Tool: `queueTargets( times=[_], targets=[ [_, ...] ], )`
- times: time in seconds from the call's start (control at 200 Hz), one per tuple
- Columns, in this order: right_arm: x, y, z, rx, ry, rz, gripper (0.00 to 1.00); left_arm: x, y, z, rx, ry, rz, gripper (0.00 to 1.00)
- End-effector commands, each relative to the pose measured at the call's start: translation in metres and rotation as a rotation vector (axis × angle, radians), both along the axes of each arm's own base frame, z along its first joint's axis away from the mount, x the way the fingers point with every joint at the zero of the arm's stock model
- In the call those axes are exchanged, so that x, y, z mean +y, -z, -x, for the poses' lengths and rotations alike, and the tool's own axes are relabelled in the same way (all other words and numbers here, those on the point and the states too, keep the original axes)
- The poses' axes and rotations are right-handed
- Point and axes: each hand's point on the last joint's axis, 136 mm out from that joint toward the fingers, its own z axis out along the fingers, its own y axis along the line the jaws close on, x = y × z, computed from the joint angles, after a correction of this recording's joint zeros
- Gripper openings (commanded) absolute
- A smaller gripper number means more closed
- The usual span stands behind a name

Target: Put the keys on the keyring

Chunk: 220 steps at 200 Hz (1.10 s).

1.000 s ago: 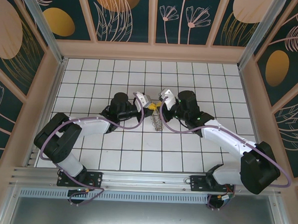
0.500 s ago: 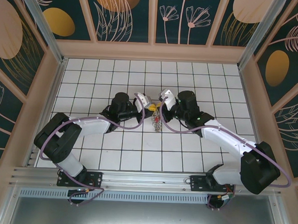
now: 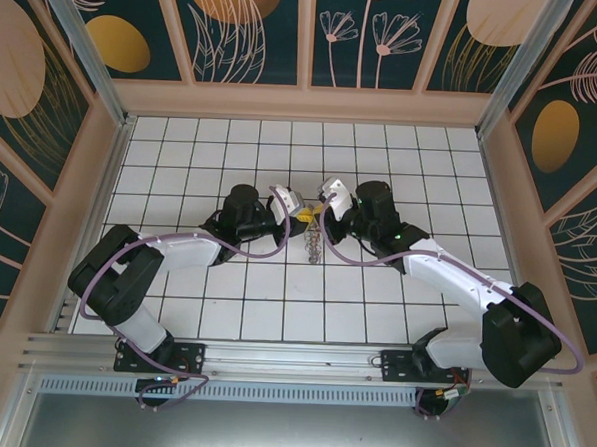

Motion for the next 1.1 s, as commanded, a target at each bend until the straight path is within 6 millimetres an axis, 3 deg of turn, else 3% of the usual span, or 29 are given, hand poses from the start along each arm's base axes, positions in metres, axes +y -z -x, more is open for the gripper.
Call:
queueTargets(
  times=[0.0, 0.27, 0.545, 0.776, 1.096],
  targets=[
    [0.008, -0.023, -0.002, -0.051, -0.032, -0.045, 0.00, -0.007, -0.009, -0.001, -0.017, 0.027, 0.023, 0.18],
    [0.007, -0.023, -0.001, -0.053, -0.036, -0.044, 0.00, -0.009, -0.009, -0.002, -0.015, 0.034, 0.023, 0.19],
    [-0.005, -0.019, -0.013, -0.052, 0.064, -0.030, 0.00, -0.005, -0.005, -0.002, -0.014, 0.015, 0.009, 0.00],
    [-0.022, 0.001, -0.028, 0.031, 0.172, -0.017, 0.00, -0.003, -0.002, -0.001, -0.010, 0.006, 0.016, 0.00],
    [-0.015, 0.000, -0.030, 0.048, 0.150, -0.045, 0.00, -0.003, -0.004, 0.000, -0.002, 0.001, 0.052, 0.00]
  ],
)
